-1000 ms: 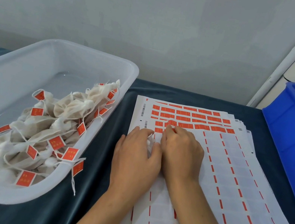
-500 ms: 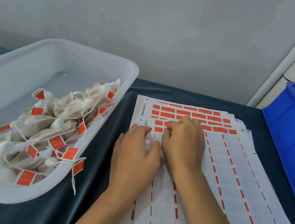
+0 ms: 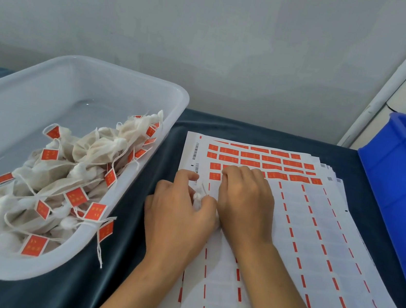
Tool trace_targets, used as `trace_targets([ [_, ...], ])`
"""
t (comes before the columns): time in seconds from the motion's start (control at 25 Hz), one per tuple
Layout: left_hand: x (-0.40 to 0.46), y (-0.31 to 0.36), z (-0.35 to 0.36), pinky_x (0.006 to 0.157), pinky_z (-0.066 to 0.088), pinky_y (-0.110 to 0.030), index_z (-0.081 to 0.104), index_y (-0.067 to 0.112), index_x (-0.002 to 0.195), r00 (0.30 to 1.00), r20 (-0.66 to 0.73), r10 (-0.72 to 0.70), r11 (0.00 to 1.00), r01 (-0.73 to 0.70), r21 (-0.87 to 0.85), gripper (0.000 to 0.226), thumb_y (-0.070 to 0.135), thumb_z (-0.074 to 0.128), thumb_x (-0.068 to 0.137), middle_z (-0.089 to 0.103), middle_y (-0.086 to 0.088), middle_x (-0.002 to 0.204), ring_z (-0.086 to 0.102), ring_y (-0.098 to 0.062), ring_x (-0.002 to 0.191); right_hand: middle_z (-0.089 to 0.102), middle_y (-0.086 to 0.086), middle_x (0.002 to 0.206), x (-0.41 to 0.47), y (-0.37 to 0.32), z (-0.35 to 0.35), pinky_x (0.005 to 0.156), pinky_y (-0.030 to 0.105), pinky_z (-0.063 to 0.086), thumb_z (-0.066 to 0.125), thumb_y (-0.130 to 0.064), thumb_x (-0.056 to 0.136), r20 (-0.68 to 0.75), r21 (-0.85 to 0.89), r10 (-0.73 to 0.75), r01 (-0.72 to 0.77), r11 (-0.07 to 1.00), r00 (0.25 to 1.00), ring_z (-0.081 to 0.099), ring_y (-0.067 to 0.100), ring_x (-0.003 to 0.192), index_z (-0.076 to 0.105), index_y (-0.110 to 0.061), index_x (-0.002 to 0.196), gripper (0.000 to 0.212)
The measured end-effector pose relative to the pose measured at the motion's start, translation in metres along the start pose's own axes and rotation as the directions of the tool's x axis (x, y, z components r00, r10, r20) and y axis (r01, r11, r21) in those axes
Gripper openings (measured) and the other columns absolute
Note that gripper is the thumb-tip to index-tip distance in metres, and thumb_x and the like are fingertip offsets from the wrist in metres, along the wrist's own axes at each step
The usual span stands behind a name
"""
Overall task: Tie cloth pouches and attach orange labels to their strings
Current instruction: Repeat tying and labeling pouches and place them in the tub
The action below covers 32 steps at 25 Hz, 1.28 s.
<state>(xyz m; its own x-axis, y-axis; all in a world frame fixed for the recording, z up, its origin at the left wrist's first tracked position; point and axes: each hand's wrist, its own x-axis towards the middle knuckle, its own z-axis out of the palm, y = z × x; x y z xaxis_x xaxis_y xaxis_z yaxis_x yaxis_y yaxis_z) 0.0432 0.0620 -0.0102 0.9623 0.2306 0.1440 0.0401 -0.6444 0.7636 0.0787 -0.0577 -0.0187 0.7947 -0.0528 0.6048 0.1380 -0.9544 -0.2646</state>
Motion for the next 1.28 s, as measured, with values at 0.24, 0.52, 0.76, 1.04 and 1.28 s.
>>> trace_targets([
  [0.24, -0.001, 0.002, -0.002, 0.088, 0.052, -0.033, 0.049, 0.047, 0.129, 0.999, 0.022, -0.030, 0.999, 0.030, 0.018, 0.048, 0.053, 0.045, 0.081, 0.053, 0.014, 0.106, 0.056, -0.014, 0.102, 0.076, 0.008, 0.102, -0.001, 0.000, -0.002, 0.075, 0.029, 0.057, 0.066, -0.028, 0.095, -0.049, 0.146, 0.023, -0.016, 0.989, 0.999, 0.071, 0.020, 0.082, 0.072, -0.011, 0.110, 0.024],
  [0.52, -0.004, 0.007, -0.006, 0.085, 0.048, -0.032, 0.050, 0.045, 0.128, 0.999, 0.018, -0.032, 0.999, 0.032, -0.006, 0.056, 0.058, 0.034, 0.075, 0.055, 0.012, 0.104, 0.054, -0.012, 0.097, 0.073, -0.009, 0.096, 0.002, 0.006, -0.004, 0.058, 0.017, 0.054, 0.039, -0.050, 0.098, 0.029, 0.343, 0.203, -0.201, 0.917, 0.979, 0.066, 0.006, 0.067, 0.061, -0.024, 0.114, 0.037],
  [0.76, -0.004, 0.006, -0.007, 0.086, 0.052, -0.034, 0.050, 0.049, 0.126, 1.000, 0.003, -0.016, 1.000, 0.016, -0.007, 0.044, 0.054, 0.046, 0.082, 0.052, 0.020, 0.098, 0.055, -0.012, 0.098, 0.067, -0.027, 0.089, 0.014, 0.019, -0.013, 0.058, 0.009, 0.053, 0.052, -0.041, 0.104, -0.039, 0.653, 0.548, -0.394, 0.647, 0.835, 0.069, -0.005, 0.084, 0.056, -0.035, 0.111, 0.010],
  [1.04, -0.005, 0.006, 0.000, 0.080, 0.055, -0.023, 0.057, 0.051, 0.116, 0.997, -0.060, 0.056, 0.985, -0.065, -0.161, 0.029, 0.032, 0.068, 0.097, 0.068, 0.025, 0.091, 0.068, -0.010, 0.093, 0.072, -0.009, 0.104, 0.026, 0.025, -0.060, 0.070, 0.025, 0.063, 0.067, -0.027, 0.097, -0.032, 0.779, 0.605, -0.359, 0.514, 0.796, 0.074, 0.011, 0.094, 0.054, -0.042, 0.108, 0.023],
  [1.28, -0.011, 0.018, -0.004, 0.072, 0.054, -0.007, 0.061, 0.048, 0.114, 0.983, 0.021, 0.184, 0.930, -0.168, -0.326, 0.030, 0.022, 0.066, 0.101, 0.070, 0.036, 0.100, 0.060, 0.016, 0.105, 0.074, -0.017, 0.101, -0.010, 0.023, -0.081, 0.064, 0.017, 0.060, 0.074, -0.028, 0.093, 0.144, 0.818, 0.563, -0.418, 0.394, 0.814, 0.074, 0.005, 0.090, 0.058, -0.040, 0.114, 0.029],
])
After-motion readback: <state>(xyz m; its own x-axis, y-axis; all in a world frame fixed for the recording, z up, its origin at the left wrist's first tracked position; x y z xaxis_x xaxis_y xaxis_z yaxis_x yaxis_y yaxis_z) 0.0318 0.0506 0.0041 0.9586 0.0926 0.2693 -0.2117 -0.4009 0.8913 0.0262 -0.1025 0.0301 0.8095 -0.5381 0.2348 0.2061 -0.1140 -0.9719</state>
